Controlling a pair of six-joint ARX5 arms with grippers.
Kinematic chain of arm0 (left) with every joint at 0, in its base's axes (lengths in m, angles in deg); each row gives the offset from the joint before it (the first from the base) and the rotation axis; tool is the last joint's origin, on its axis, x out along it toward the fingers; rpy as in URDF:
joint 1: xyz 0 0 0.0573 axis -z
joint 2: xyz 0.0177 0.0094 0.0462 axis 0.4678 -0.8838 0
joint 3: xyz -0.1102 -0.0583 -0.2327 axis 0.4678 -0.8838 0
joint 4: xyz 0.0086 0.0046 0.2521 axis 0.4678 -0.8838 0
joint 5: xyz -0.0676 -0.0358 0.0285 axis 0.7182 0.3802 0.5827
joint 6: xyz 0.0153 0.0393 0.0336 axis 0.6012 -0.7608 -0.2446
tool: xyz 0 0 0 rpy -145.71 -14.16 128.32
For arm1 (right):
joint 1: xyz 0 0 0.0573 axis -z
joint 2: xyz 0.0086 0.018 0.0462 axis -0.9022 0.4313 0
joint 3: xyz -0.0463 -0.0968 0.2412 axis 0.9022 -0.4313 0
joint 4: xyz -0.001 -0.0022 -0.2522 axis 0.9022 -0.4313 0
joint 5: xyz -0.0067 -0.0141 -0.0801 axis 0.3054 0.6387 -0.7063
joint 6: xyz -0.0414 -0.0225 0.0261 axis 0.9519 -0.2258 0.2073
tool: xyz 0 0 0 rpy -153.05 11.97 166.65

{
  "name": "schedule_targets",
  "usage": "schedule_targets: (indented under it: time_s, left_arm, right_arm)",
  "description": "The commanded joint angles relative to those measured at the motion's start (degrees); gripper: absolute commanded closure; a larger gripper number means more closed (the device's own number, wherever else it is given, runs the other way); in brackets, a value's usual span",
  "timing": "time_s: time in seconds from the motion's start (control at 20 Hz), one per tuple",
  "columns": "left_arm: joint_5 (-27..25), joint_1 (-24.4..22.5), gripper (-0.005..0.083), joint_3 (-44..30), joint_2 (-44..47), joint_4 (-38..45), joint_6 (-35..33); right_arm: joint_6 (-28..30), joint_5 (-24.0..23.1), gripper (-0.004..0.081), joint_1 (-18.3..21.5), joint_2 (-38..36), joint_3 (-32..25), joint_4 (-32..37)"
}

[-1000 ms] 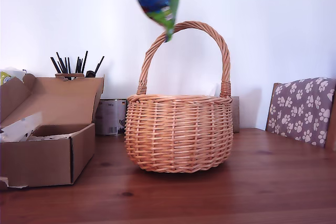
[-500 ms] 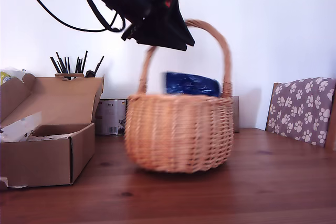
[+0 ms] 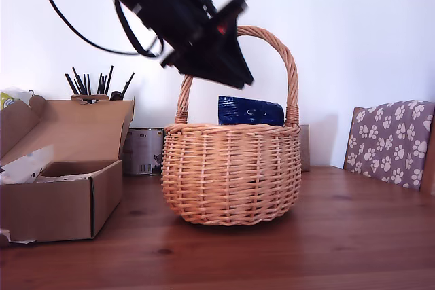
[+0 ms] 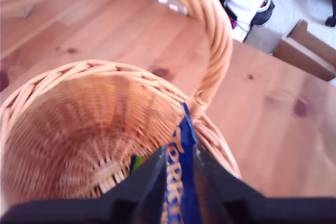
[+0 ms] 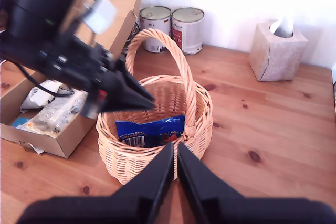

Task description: Move the bags of Easter eggs from the cardboard box on the left into the woven basket on the right side.

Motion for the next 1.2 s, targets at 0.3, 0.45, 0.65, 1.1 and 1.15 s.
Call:
schedule_targets:
  time_s: [0.3, 0.45, 0.65, 1.1, 1.15]
  left_arm:
    - [-3.15, -7.43, 0.0793, -4.98, 16.13, -13.25, -5.81]
    - [-3.21, -13.62, 0.0793, -9.94, 22.23, -12.0, -6.38]
    - [-3.02, -22.1, 0.0793, -17.62, 30.16, -12.15, -10.84]
    - [-8.85, -28.98, 0.0027, -18.73, 27.06, -13.86, -5.22]
    - [-9.9, -28.94, 0.0026, -18.49, 25.44, -13.7, -4.7]
  right_arm:
    - [-0.09, 0.07, 0.0783, 0.07, -0.13, -0.02, 0.24]
    - [-0.09, 0.02, 0.0783, 0.07, 0.02, -0.02, 0.72]
    - [-0.09, 0.04, 0.0783, 0.07, 0.26, -0.02, 0.59]
    - [-0.09, 0.07, 0.0783, 0.04, 0.26, -0.02, 0.63]
    - [-0.09, 0.09, 0.0783, 0.04, 0.26, -0.02, 0.61]
